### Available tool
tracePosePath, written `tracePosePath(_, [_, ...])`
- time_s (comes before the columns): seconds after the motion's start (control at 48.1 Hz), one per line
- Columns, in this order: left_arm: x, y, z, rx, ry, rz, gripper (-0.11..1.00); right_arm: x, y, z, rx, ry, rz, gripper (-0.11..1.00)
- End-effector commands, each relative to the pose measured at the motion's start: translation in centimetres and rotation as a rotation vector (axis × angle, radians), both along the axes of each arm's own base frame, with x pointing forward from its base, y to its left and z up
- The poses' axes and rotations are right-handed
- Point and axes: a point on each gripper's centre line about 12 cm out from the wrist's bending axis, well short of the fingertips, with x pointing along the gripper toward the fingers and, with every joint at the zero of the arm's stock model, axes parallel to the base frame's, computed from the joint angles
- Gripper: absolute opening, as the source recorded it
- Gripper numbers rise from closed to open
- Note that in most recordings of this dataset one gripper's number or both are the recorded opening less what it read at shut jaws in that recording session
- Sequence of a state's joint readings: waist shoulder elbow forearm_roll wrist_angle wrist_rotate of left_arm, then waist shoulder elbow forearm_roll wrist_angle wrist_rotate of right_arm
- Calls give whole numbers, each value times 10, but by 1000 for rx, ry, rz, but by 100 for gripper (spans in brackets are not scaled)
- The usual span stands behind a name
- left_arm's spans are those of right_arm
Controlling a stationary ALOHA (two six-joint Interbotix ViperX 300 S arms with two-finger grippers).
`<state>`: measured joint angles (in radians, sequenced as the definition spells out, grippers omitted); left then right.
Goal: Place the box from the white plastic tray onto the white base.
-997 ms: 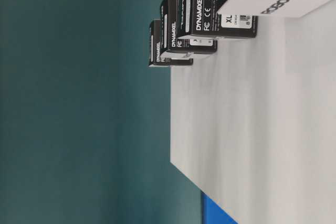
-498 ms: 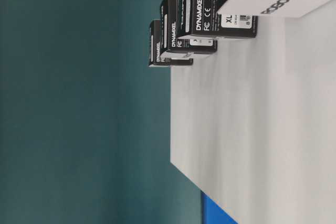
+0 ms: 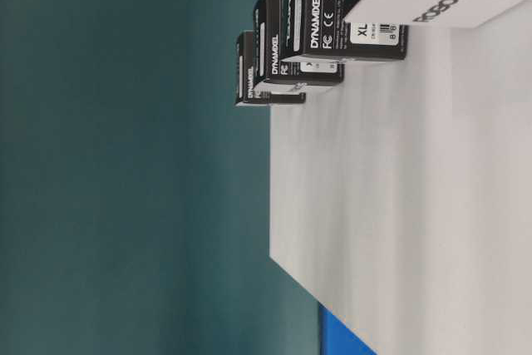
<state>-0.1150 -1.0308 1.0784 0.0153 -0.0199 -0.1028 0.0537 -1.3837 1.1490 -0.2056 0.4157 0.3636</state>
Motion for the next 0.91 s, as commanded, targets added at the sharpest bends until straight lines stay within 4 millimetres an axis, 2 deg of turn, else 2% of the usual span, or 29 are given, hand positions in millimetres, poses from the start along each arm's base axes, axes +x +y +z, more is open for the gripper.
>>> tracePosePath(0.0, [2, -1, 5, 3, -16, -2, -7, 0, 1, 3, 2, -15, 5, 99])
tracePosePath(0.893, [3, -1, 3, 3, -3, -3, -7, 2, 1, 2, -2, -15, 6, 99])
